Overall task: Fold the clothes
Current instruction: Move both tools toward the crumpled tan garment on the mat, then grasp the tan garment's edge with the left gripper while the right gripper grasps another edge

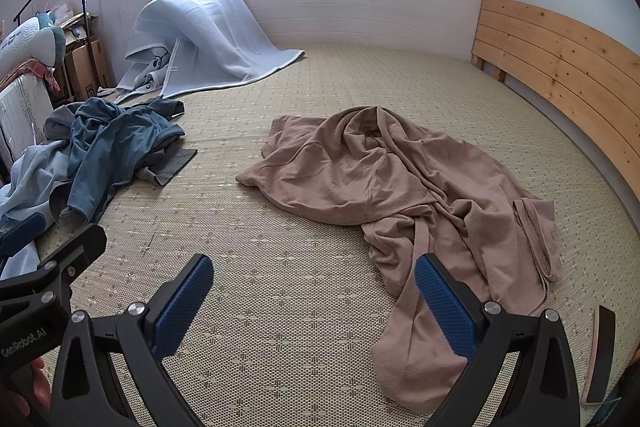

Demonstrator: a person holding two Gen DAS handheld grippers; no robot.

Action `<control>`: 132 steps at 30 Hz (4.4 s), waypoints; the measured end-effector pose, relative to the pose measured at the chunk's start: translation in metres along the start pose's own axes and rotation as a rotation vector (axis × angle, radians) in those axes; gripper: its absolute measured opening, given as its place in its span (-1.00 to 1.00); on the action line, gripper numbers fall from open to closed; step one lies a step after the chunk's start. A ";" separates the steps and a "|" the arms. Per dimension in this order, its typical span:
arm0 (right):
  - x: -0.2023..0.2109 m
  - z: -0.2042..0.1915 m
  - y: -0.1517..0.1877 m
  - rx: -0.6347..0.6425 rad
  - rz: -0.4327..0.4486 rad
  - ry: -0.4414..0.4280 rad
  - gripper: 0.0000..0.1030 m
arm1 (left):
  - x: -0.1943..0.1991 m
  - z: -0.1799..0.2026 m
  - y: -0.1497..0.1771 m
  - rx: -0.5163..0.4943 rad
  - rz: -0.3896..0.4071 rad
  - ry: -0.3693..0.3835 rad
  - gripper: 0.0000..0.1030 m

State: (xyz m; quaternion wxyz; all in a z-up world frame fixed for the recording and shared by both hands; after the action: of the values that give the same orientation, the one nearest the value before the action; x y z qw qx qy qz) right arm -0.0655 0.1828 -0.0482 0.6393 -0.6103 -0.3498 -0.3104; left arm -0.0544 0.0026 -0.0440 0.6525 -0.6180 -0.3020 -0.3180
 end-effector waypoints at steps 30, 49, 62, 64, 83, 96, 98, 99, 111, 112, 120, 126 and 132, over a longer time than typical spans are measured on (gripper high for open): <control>0.000 0.002 0.001 0.002 -0.004 0.003 1.00 | -0.003 0.000 0.000 -0.002 -0.007 0.000 1.00; 0.003 0.026 0.001 -0.022 0.006 0.009 1.00 | -0.003 0.019 -0.001 -0.017 -0.008 0.014 1.00; 0.004 0.036 0.001 -0.028 0.011 0.017 1.00 | -0.005 0.026 -0.002 -0.019 -0.010 0.023 1.00; 0.003 0.039 0.001 -0.028 0.009 0.023 1.00 | -0.005 0.027 -0.002 -0.018 -0.011 0.024 1.00; 0.000 0.114 -0.011 -0.088 0.020 0.103 1.00 | -0.003 0.049 -0.006 -0.025 -0.004 0.059 1.00; -0.016 0.157 -0.024 -0.020 0.023 0.152 0.99 | -0.012 0.071 -0.006 -0.040 -0.024 0.067 1.00; -0.021 0.163 -0.024 -0.009 0.015 0.137 0.99 | -0.015 0.075 -0.005 -0.043 -0.028 0.067 1.00; -0.023 0.167 -0.023 -0.007 0.008 0.127 0.95 | -0.015 0.076 -0.004 -0.043 -0.030 0.066 1.00; -0.073 0.192 0.000 -0.046 -0.144 0.070 0.52 | -0.023 0.093 0.001 -0.053 -0.047 0.067 1.00; -0.076 0.197 0.001 -0.056 -0.150 0.080 0.50 | -0.023 0.092 0.001 -0.052 -0.048 0.068 1.00; -0.105 0.226 0.012 -0.104 -0.242 0.112 0.06 | -0.028 0.101 0.003 -0.054 -0.072 0.120 1.00; -0.096 0.225 0.012 -0.080 -0.234 0.078 -0.02 | -0.036 0.127 0.011 -0.070 -0.107 0.225 1.00; -0.088 0.223 0.015 -0.058 -0.233 0.032 -0.02 | -0.045 0.160 0.027 -0.100 -0.180 0.357 0.98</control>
State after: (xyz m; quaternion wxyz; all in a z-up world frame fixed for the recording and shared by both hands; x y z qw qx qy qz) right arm -0.1179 0.4039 -0.1267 0.5864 -0.5788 -0.3989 -0.4025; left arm -0.0610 0.1652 -0.0873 0.6331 -0.5539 -0.2196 -0.4941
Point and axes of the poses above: each gripper's, at about its wrist camera, not at the fingertips, and x roughly against the way its jaws point, z to its right, y to its underside, the point moved 7 cm from there along -x, roughly the way its jaws point, and after that the axes turned 13 degrees about -z, right-handed, at the moved point
